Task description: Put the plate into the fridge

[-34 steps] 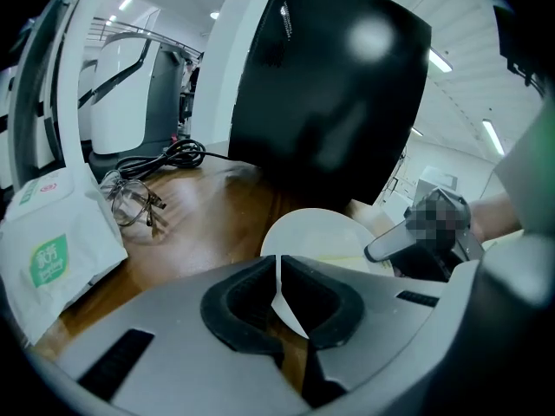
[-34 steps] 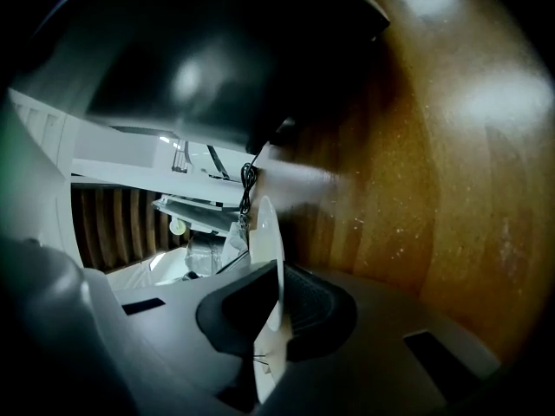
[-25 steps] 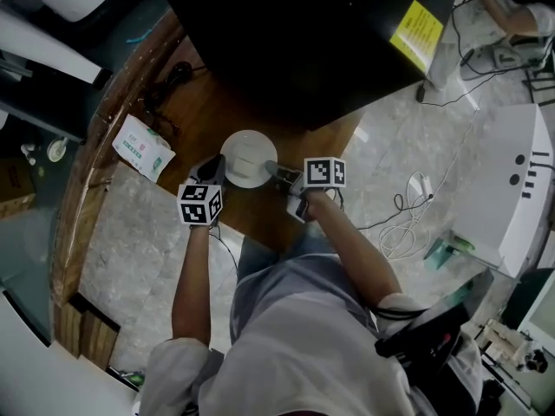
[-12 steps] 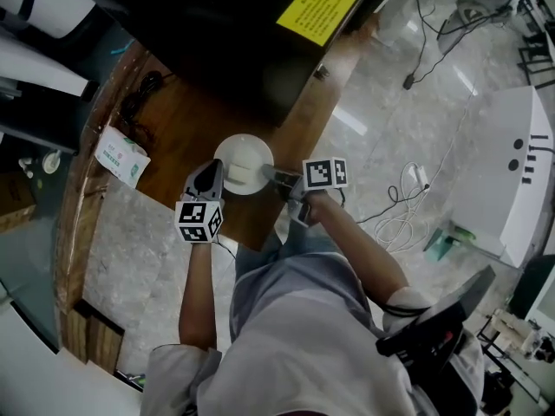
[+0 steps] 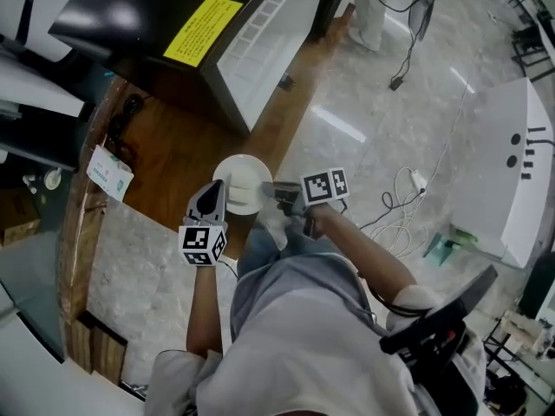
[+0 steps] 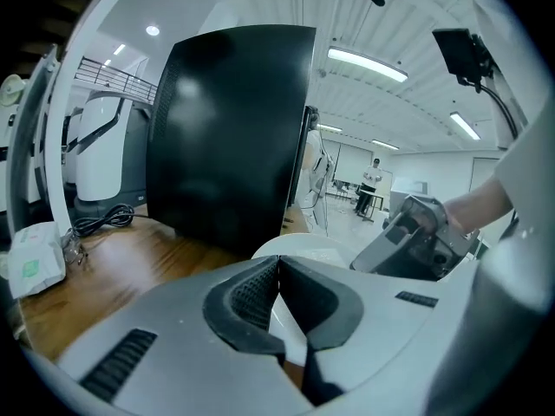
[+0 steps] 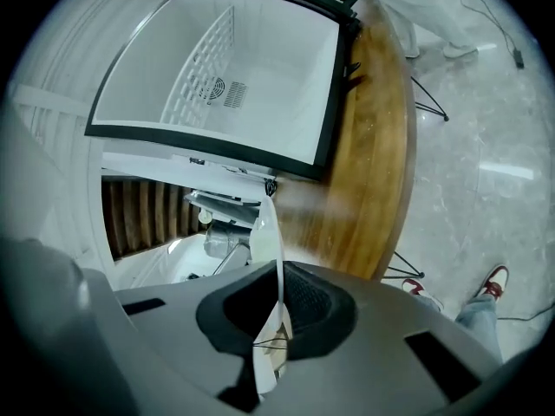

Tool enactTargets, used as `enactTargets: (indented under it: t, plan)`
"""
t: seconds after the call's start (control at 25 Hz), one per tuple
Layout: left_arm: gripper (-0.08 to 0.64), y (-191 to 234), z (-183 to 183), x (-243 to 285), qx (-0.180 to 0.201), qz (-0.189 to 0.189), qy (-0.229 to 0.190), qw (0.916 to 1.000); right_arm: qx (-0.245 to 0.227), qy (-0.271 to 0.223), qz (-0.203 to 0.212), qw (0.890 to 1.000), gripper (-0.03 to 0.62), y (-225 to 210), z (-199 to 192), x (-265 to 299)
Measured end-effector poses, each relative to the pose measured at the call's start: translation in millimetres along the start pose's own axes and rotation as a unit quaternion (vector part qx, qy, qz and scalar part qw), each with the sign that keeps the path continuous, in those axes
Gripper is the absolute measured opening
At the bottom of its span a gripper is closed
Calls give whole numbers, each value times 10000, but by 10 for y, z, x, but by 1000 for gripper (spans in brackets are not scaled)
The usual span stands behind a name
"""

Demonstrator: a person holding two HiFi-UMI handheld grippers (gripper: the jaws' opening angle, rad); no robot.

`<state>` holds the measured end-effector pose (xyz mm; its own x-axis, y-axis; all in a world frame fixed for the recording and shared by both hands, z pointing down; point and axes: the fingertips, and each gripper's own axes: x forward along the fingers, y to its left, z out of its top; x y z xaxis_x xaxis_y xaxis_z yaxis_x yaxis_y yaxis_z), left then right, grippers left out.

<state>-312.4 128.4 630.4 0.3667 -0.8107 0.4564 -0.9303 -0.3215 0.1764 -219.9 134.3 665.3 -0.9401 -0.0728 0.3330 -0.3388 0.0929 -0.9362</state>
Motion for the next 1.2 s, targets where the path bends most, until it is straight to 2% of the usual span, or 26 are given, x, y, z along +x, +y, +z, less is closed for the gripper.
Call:
enactTargets:
  t: [0.12,0.32,0.56,0.64,0.76,0.88,1.08,1.2]
  plan:
    - [20,-598,134,80,-41,19,-77,10000,9,-25,51,10000,23,-48,-22,-617]
    - [20,-1287,223,280,59,-56,-181,9998,180,-250,176,9994,23,-211,54,-1356]
    - [20,-2534,484,695,215,-166,-375,9989,180,-641,255,9975,23,-478,247,-2776]
    - [20,-2978,692,907,299,-244,-448,9982,201,-791,297,9962,23,-510,426,-3271]
    - [20,-3561,1225,1346,393,-334,-566,9971,257,-955,353,9945,23,-487,908,-3981]
    - [20,-3847,1636,1739,402,-338,-641,9966,259,-1055,356,9934,23,-498,1359,-4404]
    - [20,-3984,1790,1932,484,-96,-719,9962,278,-1243,368,9912,23,-525,1587,-4680]
    - [20,-3987,2031,2135,485,32,-886,9949,338,-1319,469,9896,23,-439,1955,-4804]
